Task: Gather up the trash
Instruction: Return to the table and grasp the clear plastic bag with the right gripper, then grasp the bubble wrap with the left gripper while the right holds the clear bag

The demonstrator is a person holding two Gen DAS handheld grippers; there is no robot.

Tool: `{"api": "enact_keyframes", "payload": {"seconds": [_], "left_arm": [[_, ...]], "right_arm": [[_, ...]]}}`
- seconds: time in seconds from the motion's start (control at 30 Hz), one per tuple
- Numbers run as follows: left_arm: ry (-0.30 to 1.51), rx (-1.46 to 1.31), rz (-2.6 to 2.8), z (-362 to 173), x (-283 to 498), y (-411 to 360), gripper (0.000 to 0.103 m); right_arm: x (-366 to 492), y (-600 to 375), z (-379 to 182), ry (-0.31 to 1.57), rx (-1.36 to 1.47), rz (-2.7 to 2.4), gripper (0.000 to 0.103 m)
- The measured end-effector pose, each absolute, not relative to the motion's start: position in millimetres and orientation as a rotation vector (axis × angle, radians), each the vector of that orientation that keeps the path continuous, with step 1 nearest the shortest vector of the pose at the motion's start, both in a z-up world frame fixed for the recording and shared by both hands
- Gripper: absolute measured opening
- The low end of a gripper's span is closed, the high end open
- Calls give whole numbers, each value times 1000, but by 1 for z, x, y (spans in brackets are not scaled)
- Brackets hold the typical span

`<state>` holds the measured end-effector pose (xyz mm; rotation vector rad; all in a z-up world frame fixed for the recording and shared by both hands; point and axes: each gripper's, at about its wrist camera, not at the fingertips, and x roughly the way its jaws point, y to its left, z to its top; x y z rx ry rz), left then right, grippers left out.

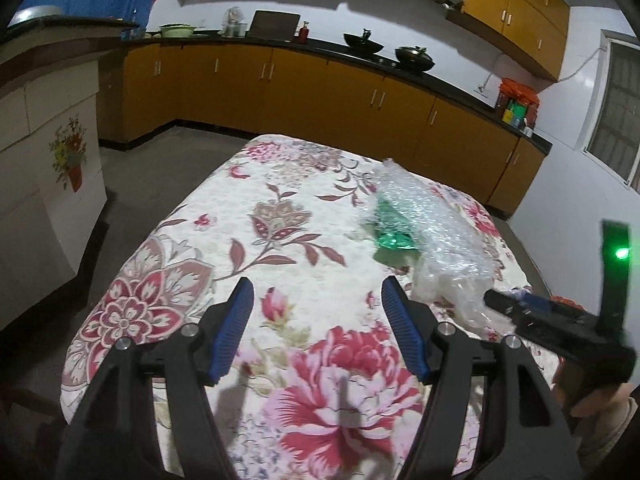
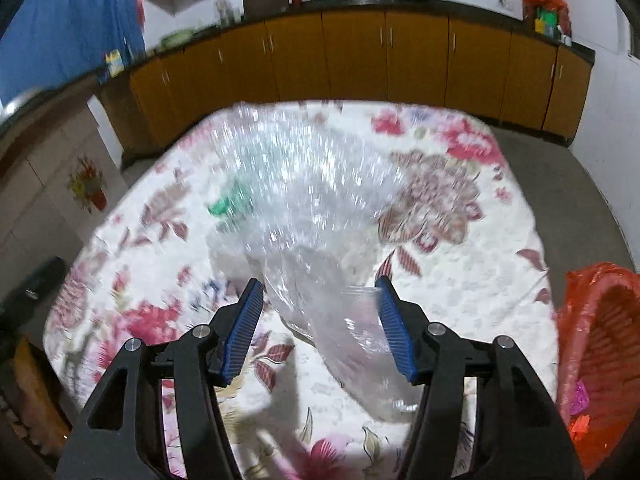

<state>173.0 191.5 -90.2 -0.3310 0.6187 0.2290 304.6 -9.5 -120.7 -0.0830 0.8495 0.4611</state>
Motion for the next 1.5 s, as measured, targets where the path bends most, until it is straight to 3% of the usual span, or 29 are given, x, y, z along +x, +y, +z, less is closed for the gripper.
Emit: {"api": "enact_keyframes", "payload": {"seconds": [0.03,0.1,0.2,0.87,1.5], "left_arm": [[620,-336,231,-91,173,193,66],[621,-344,231,-91,172,195,66],[624,-343,224,-93,173,193,66],[654,-291,127,-93,197,150,66],[692,-178,-12,-82,304,53,78]], "right_arm": [[306,-7,-126,867,-90,463,53],[307,-6,-133,898,-101,473,31],[304,-9,-140,925,-107,491,8],[254,-102,-108,807,-77,378,5],[254,-161,-99,769,24,250,5]]}}
